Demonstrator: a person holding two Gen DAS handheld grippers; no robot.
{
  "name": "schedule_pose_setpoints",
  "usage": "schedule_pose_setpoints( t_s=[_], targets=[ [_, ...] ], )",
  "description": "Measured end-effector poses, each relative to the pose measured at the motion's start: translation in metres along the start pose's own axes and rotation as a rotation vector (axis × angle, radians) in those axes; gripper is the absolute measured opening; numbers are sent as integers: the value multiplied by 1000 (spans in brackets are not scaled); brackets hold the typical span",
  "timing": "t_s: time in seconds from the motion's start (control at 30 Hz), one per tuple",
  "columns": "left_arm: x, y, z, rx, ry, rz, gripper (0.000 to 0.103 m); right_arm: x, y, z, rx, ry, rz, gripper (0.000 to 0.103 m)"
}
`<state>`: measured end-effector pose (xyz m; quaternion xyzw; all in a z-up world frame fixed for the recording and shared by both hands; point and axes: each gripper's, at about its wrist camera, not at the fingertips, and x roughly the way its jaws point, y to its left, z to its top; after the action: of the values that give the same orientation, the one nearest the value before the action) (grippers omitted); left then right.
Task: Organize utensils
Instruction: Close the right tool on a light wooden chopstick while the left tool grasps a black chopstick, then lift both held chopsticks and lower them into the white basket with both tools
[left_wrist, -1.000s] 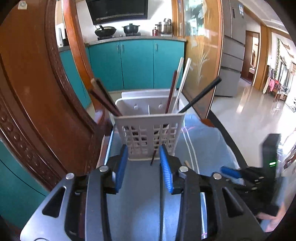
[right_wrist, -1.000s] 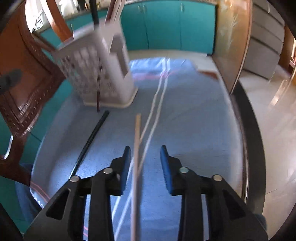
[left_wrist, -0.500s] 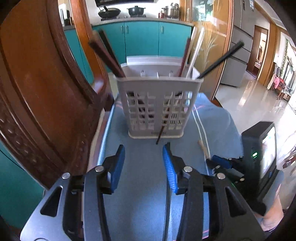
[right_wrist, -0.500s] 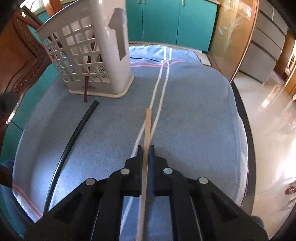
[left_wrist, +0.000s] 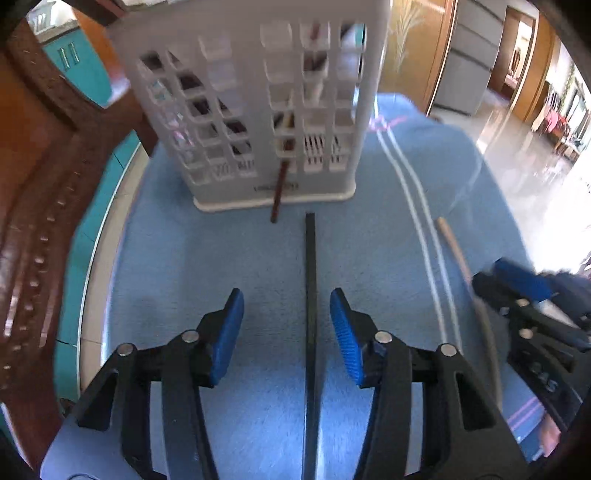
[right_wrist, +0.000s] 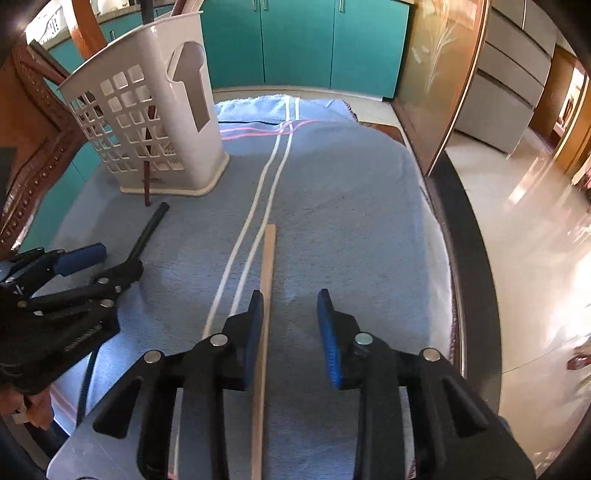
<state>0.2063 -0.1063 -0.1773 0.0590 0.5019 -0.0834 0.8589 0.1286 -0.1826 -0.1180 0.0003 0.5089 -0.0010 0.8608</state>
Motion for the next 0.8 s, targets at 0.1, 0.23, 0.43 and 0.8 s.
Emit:
schedule_pose_setpoints(
  t_s=[0.1,0.23,0.43,0.8],
  targets=[
    [7,-3,-1,6,-2,9,52,1,-3,-3,5,8,1,34],
    [8,-2,1,3,-2,10,54,8,0,-3,0,19,1,40],
    [8,-2,-1,-6,-7,-42,36,16,9,1,-32,6,-17,46],
    [-3,14,-13,-36,-14,-52,7,-4,5,12,5,-62,62,6]
  ],
)
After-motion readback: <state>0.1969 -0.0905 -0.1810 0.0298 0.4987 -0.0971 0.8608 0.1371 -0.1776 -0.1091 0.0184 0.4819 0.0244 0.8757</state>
